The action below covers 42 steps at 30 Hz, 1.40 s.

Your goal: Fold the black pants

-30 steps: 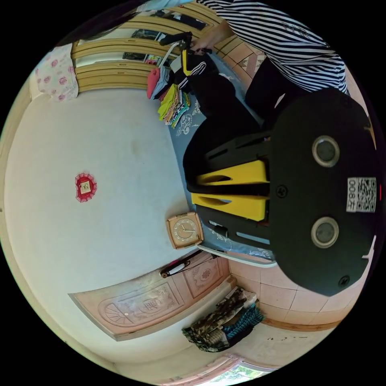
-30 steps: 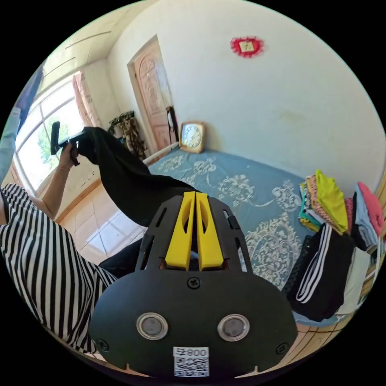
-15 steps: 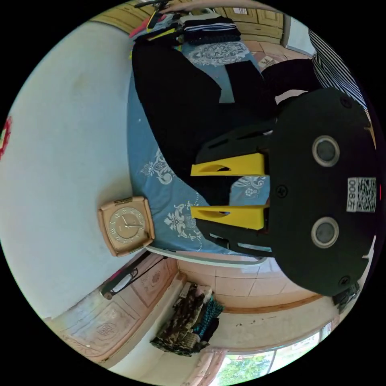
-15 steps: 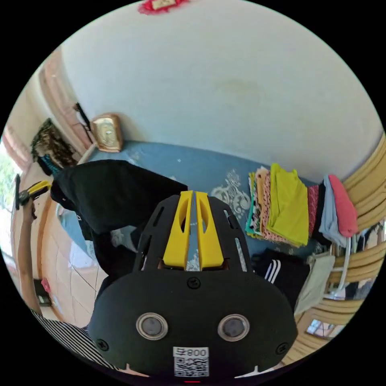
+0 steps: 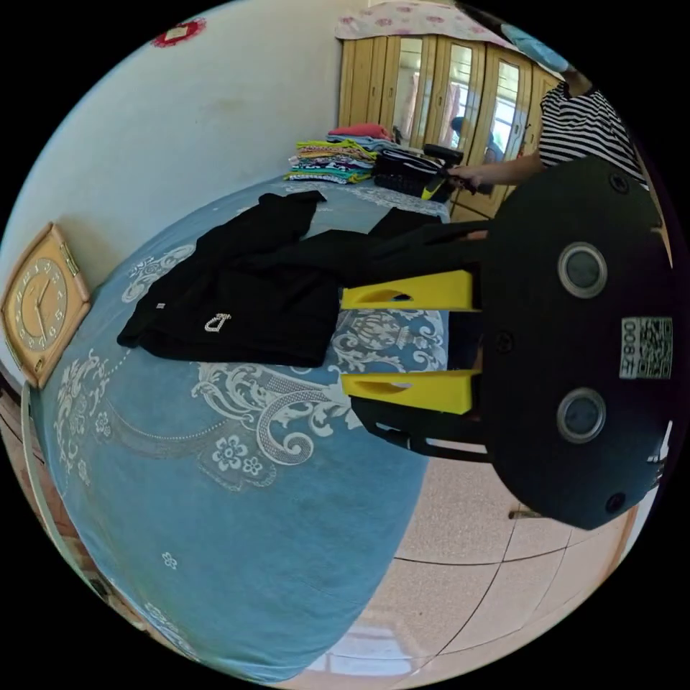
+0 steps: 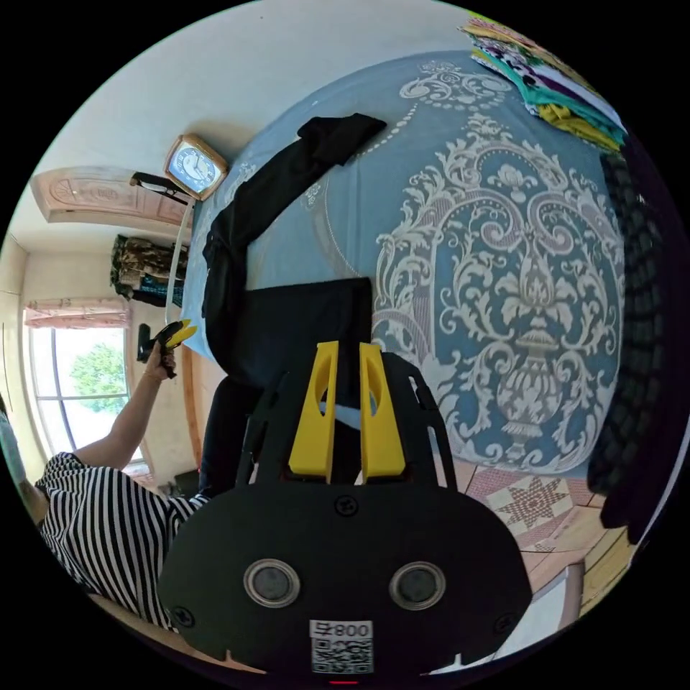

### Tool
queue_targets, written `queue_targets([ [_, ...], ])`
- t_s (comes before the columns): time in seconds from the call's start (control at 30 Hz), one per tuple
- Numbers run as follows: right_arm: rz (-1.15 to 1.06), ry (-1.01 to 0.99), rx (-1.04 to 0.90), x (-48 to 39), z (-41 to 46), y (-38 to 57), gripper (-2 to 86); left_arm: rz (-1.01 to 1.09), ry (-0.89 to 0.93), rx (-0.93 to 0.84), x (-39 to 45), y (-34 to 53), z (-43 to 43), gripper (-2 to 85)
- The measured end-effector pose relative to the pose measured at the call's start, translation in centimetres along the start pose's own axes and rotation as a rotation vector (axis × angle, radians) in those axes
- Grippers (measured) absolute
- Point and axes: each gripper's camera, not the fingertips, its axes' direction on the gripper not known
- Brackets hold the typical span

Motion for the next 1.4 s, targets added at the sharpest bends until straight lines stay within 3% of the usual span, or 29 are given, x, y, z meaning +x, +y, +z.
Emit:
queue_targets([
  [0.33,0.103,0.049,0.014,4.1,-0.5,0.3,7.7,-0.098,-0.043,0.018,-7.1,-3.8,4.1,7.6],
  [0.7,0.067,0.056,-0.033,6.1,-3.2,0.1,1.5,-0.073,0.214,0.16,-14.3,-3.8,1.5,1.1],
  [0.87,-0.001,-0.033,0.045,6.2,-8.2,-0.3,0.5,0.062,0.138,0.275,-15.0,-4.1,-5.1,0.3],
  [1.03,-0.04,0.023,0.113,6.5,-12.7,-0.7,0.3,0.117,0.006,0.314,-16.7,-3.5,-9.1,1.2],
  [1.13,-0.01,0.026,0.088,7.5,-12.3,-0.6,0.3,0.113,0.002,0.22,-18.1,-3.2,-5.9,4.6],
  [1.27,0.036,-0.011,0.069,8.6,-11.5,-0.2,0.3,0.014,0.141,0.07,-20.4,-3.9,2.6,9.2],
  [1.4,0.05,-0.01,0.06,9.3,-11.8,0.0,0.3,-0.171,0.237,0.057,-22.7,-4.7,8.1,9.6],
])
